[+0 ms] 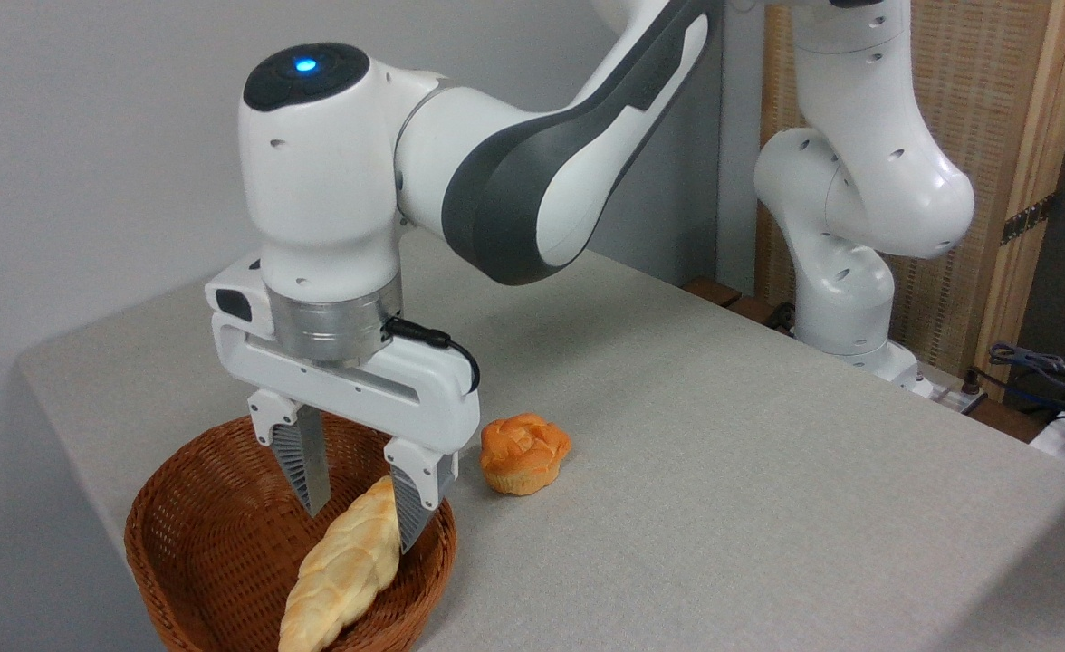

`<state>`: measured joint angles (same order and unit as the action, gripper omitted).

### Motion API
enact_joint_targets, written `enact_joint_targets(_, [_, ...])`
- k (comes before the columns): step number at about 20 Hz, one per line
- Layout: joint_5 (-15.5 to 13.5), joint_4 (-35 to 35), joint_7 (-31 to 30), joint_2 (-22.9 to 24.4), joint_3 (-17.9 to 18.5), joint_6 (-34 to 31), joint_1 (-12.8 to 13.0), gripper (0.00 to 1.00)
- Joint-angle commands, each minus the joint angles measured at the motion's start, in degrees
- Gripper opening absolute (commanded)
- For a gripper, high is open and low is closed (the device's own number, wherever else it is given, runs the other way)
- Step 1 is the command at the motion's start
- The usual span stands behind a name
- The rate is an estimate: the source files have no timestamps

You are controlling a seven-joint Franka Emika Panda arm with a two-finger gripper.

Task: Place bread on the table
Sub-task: 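Lower the open gripper toward the braided loaf in the wicker basket, then close the gripper on the end of the braided loaf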

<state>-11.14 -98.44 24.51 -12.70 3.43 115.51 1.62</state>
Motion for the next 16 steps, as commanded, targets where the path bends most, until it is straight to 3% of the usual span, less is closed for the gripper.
enact_joint_targets(1, [0.0, -0.2, -0.1, -1.4, -0.9, 1.5, 0.1, 1.0])
enact_joint_targets(9, [0.3, -0.2, 0.2, -2.9, -1.1, 2.4, 0.1, 0.99])
enact_joint_targets(11, [0.9, -0.1, 0.2, -3.2, -1.1, 2.5, 0.1, 0.83])
enact_joint_targets(14, [0.4, -0.1, 0.1, -3.2, -1.1, 2.5, 0.1, 0.41])
enact_joint_targets(16, [0.5, -0.1, 0.5, -3.2, -1.1, 2.5, 0.1, 0.3])
